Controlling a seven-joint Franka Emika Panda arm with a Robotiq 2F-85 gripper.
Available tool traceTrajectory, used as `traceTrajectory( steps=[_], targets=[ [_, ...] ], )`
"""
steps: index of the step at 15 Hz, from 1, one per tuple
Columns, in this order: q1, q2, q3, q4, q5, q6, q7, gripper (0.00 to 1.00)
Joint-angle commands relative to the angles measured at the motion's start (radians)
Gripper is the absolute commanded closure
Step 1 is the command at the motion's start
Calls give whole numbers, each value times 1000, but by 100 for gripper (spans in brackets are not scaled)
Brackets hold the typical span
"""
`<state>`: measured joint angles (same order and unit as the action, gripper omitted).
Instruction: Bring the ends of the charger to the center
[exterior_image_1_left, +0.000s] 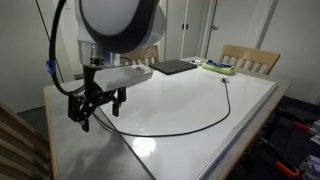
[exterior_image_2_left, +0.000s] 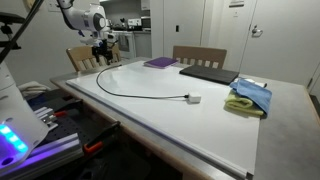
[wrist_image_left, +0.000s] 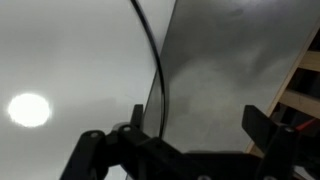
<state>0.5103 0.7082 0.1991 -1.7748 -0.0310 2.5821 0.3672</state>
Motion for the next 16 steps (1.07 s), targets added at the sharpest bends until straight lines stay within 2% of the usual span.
traceTrajectory(
  steps=[1,6,16],
  targets=[
    [-35,49,45,39,50,23,-88,0],
    [-44,91,54,85,60,14,-152,0],
    [-56,157,51,163,60,-9,-185,0]
  ],
)
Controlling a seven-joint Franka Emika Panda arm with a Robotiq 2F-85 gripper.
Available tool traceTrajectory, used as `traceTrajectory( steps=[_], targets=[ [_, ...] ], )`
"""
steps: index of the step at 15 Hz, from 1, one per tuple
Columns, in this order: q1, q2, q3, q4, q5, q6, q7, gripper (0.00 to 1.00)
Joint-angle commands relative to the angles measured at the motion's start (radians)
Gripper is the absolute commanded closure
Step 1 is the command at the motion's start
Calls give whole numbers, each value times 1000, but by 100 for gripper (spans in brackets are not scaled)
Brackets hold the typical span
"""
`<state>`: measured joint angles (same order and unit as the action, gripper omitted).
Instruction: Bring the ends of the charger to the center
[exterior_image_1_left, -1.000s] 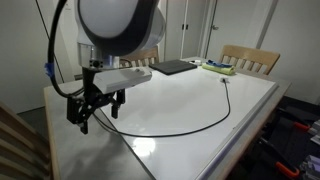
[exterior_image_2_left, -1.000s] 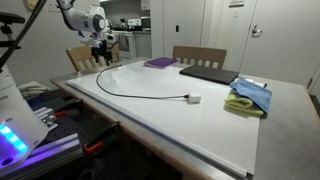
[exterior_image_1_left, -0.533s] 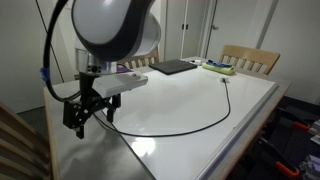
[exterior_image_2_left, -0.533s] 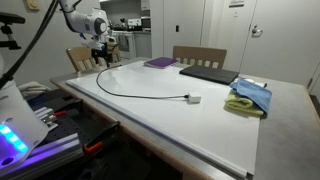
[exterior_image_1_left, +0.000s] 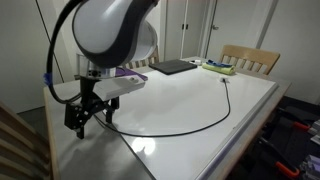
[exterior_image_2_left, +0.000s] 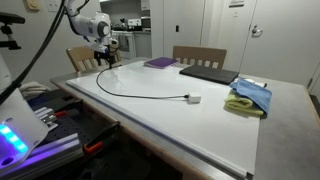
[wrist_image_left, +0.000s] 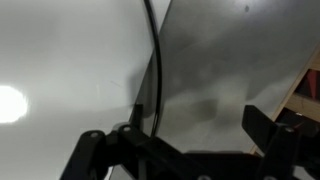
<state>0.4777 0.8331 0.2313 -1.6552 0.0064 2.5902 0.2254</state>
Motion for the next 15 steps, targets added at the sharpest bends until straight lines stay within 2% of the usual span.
traceTrajectory(
  steps=[1,2,4,14,15],
  targets=[
    [-23,32,19,42,23,-14,-43,0],
    [-23,36,19,46,23,-12,-44,0],
    [-24,40,20,48,23,-9,-47,28],
    [-33,30,19,43,20,4,-62,97],
    [-32,27,17,42,19,3,-62,100]
  ],
)
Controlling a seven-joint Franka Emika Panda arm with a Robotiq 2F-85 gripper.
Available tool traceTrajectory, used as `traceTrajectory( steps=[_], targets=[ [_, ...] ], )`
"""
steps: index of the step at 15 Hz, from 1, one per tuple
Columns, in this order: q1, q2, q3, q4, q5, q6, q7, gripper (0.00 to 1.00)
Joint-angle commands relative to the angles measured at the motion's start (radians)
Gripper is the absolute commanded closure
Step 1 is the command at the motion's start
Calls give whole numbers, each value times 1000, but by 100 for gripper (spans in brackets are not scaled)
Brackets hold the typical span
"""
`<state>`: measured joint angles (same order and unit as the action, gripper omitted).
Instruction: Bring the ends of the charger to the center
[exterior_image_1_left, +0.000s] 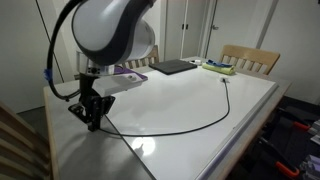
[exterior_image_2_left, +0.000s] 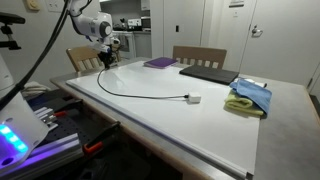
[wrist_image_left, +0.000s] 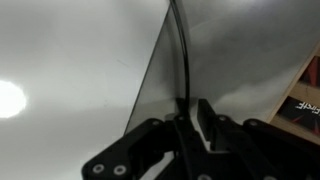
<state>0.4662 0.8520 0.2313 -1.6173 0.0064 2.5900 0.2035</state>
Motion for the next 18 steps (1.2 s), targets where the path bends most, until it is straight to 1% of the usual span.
traceTrajectory(
  steps=[1,4,9,13,15,16,18],
  targets=[
    [-26,4,23,0,21,4,-48,100],
    [-26,-11,22,-9,21,1,-50,99],
    [-20,-53,4,-38,23,10,-11,99],
    [5,-126,-46,-89,-10,2,40,99],
    [38,-176,-105,-122,-50,-5,105,99],
    [73,-211,-160,-148,-88,-10,174,99],
    [123,-258,-242,-195,-157,-7,309,99]
  ],
)
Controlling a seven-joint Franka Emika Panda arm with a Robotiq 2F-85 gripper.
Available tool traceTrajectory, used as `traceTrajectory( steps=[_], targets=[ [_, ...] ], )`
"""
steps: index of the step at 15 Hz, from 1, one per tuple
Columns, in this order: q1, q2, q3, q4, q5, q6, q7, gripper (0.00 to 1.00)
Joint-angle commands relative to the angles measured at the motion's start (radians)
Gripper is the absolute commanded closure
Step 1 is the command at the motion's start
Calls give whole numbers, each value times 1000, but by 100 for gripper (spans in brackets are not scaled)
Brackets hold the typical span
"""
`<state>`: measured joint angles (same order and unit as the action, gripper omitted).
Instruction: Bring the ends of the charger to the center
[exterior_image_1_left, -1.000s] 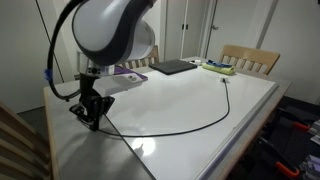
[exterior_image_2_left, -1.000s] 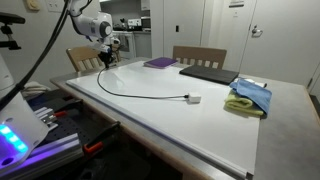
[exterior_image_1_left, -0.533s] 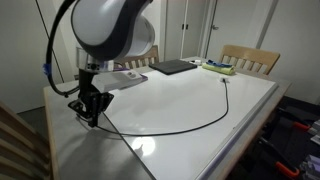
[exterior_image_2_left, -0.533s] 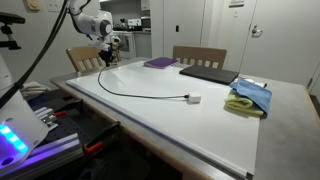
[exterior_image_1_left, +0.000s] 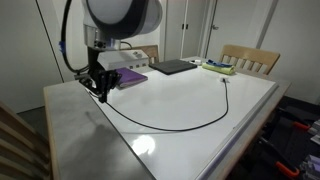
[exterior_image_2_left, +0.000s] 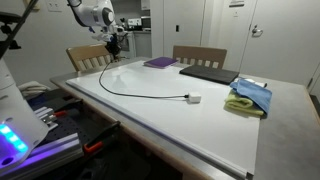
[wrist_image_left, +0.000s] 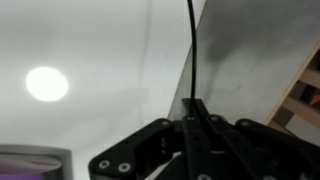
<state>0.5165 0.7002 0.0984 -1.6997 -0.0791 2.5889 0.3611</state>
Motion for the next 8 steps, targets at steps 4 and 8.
traceTrajectory(
  steps=[4,8],
  targets=[
    [120,-177,-190,-194,-146,4,361,99],
    [82,-118,-145,-118,-136,-5,317,96]
  ],
)
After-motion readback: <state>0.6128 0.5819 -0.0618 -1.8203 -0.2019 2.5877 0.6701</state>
